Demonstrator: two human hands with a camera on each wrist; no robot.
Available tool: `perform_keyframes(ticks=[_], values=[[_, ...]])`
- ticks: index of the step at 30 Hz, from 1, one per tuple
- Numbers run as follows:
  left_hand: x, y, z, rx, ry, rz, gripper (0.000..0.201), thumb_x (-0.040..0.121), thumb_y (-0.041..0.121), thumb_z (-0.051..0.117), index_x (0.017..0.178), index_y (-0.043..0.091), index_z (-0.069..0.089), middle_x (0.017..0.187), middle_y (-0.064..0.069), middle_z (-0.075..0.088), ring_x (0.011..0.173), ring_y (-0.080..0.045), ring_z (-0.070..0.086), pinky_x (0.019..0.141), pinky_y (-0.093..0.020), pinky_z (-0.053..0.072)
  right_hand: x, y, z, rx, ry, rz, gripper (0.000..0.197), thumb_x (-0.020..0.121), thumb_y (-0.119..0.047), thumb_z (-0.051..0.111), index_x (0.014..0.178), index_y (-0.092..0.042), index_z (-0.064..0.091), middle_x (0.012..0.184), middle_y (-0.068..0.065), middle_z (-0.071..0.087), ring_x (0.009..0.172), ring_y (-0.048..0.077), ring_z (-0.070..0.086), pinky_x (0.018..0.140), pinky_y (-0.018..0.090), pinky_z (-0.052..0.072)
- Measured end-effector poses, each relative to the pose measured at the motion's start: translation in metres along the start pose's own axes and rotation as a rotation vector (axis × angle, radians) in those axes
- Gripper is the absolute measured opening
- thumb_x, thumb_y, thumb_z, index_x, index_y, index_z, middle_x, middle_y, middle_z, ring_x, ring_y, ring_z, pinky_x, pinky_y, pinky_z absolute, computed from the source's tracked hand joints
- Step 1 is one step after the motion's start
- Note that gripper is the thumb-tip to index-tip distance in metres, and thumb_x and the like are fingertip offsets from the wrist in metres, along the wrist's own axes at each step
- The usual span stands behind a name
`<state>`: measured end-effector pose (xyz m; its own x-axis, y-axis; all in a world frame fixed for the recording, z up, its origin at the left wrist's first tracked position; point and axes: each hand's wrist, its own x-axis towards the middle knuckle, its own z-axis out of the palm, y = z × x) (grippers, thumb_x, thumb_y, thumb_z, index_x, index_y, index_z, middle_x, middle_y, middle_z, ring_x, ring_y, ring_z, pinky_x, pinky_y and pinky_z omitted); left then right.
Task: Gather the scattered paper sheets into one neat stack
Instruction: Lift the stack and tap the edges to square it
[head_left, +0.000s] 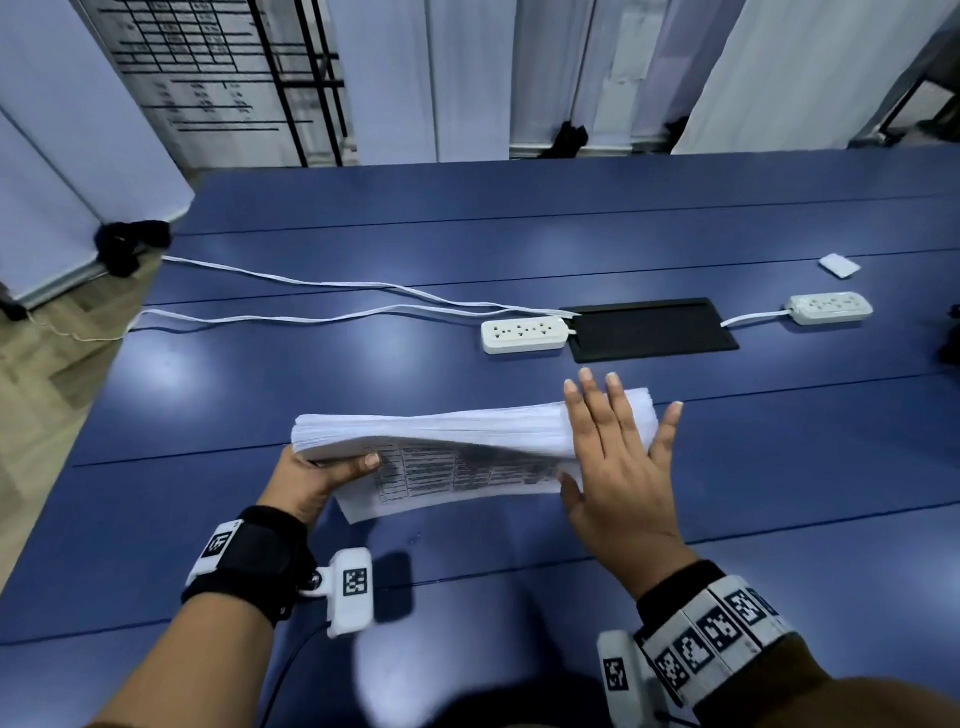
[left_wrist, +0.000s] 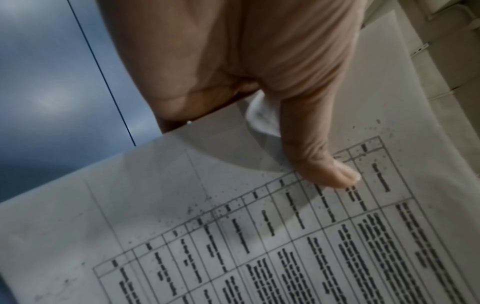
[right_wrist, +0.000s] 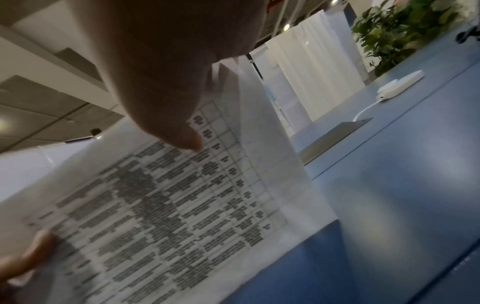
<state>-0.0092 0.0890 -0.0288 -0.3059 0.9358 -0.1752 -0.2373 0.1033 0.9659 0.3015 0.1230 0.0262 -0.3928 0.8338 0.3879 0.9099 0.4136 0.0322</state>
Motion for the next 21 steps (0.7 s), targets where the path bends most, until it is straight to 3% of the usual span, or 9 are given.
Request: perform_keyframes(ticks=[4,7,10,14,18,21], values=[[-0.001,0.000,0.001,-0.028,-0.005,0.005,0.092,0.016,0.039,0.097,0.095,0.000,0.068,0.083,-0.005,0.076,0.076,-0.014,0.071,0.068,-0.024,0.057,0.006,-0.008,-0.008,0.007,0.061,-0.011,0.083,0.076,-0.022,0.066,0.150,-0.007,0.030,0.158,0.010,0.026,0.147,0.029,0.023,0.113,0.068,0.004],[-0.002,0.000,0.003,-0.059,-0.013,0.012,0.081,0.018,0.037,0.097,0.088,0.004,0.073,0.083,-0.006,0.076,0.075,-0.015,0.072,0.067,-0.024,0.057,0.008,-0.017,-0.005,0.009,-0.037,-0.068,0.088,0.072,-0.016,0.068,0.151,-0.008,0.029,0.160,0.008,0.022,0.148,0.027,0.020,0.111,0.071,0.010],[-0.003,0.000,0.004,-0.087,-0.016,0.014,0.070,0.018,0.036,0.097,0.079,0.008,0.077,0.082,-0.007,0.076,0.074,-0.014,0.072,0.067,-0.024,0.057,0.019,-0.034,-0.010,0.057,-0.038,-0.056,0.087,0.074,-0.019,0.063,0.152,-0.008,0.025,0.161,0.007,0.019,0.149,0.027,0.015,0.113,0.069,0.006],[-0.004,0.001,0.006,-0.128,-0.035,0.019,0.065,0.020,0.035,0.098,0.077,0.010,0.078,0.081,-0.007,0.076,0.073,-0.015,0.072,0.065,-0.024,0.057,0.035,-0.070,-0.010,0.086,-0.148,-0.237,0.093,0.072,-0.020,0.061,0.154,-0.010,0.018,0.162,0.008,0.016,0.150,0.027,0.009,0.109,0.073,0.008],[-0.007,0.001,0.008,-0.125,-0.030,0.040,0.066,0.025,0.035,0.097,0.084,0.011,0.078,0.090,-0.010,0.075,0.079,-0.014,0.071,0.069,-0.023,0.056,0.044,-0.105,-0.012,0.135,-0.199,-0.325,0.086,0.082,-0.023,0.051,0.155,-0.011,0.007,0.163,0.007,0.009,0.151,0.025,0.004,0.110,0.072,0.004],[-0.009,0.000,0.007,-0.126,-0.041,0.039,0.067,0.025,0.038,0.096,0.085,0.015,0.079,0.091,-0.006,0.076,0.081,-0.012,0.071,0.070,-0.021,0.055,0.047,-0.127,-0.010,0.086,-0.265,-0.384,0.089,0.081,-0.022,0.053,0.155,-0.011,0.005,0.162,0.008,0.012,0.151,0.026,0.004,0.111,0.070,0.002]])
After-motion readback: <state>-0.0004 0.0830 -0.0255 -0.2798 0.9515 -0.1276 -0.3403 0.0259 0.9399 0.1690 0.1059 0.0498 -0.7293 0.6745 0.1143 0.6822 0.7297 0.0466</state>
